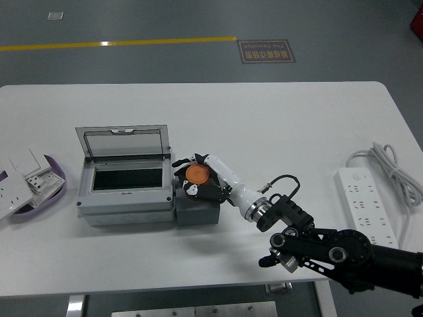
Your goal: Pick up the cylinder from the cube,place it in the box,flap close box
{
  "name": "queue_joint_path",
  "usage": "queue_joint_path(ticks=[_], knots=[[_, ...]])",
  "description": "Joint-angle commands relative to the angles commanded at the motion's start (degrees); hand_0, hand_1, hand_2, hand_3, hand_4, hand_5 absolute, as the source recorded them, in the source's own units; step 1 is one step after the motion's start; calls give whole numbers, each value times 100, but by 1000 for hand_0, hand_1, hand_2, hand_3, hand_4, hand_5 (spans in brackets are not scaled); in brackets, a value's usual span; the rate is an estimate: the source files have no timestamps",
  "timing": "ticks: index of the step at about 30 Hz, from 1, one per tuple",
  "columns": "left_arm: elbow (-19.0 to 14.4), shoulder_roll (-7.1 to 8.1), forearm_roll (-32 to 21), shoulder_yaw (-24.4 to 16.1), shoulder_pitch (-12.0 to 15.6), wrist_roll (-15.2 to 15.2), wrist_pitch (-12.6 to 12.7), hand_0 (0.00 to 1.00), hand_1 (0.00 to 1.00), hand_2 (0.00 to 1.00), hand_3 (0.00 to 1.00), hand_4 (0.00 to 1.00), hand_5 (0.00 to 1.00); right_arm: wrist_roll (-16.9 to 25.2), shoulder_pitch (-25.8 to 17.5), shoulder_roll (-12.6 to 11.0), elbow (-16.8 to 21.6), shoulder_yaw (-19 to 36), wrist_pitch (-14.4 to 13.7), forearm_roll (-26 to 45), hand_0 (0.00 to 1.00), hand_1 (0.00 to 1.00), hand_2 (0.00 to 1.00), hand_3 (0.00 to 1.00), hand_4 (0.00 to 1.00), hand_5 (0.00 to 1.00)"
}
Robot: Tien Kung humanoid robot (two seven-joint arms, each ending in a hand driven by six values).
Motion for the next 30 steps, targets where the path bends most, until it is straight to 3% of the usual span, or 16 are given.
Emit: queue_joint_path(ticks=[7, 8, 13, 14, 16, 20, 25, 26, 30], knots=[[-1, 1, 3, -16, 2, -9, 1, 602, 625, 616, 635, 708, 228, 21, -22, 1, 31, 24, -109, -48, 621, 578, 531, 535, 2, 2], [-1, 1, 1, -15, 3, -11, 2, 603, 625, 616, 635, 708, 228, 45, -29, 1, 42, 36, -149, -58, 508, 535, 486, 449, 2, 2], [1, -3, -13, -11, 8, -20, 6, 603, 625, 616, 635, 708, 228, 172, -71, 1, 147, 182, -361, -110, 508, 535, 486, 449, 2, 2], [1, -4, -18, -9, 10, -22, 7, 602, 625, 616, 634, 708, 230, 178, -78, 1, 191, 228, -412, -143, 495, 515, 471, 387, 2, 2], [2, -6, -30, 1, 15, -24, 9, 602, 625, 616, 634, 708, 230, 122, -78, -2, 351, 326, -544, -298, 495, 515, 471, 387, 2, 2], [4, -7, -49, 16, 24, -28, 12, 602, 625, 616, 635, 709, 233, -84, -8, 28, 724, 426, -779, -655, 513, 513, 468, 369, 2, 2], [6, -12, -72, 39, 38, -30, 15, 602, 625, 616, 635, 709, 233, -525, 255, 231, 1097, 392, -944, -1093, 513, 513, 468, 369, 2, 2], [7, -11, -83, 53, 40, -29, 16, 602, 625, 616, 635, 710, 234, -650, 351, 298, 1130, 354, -944, -1207, 355, 398, 434, 336, 2, 2], [12, 1, -125, 110, 47, -25, 20, 602, 625, 616, 635, 710, 234, -1151, 719, 567, 1157, 180, -944, -1608, 355, 398, 434, 336, 2, 2]])
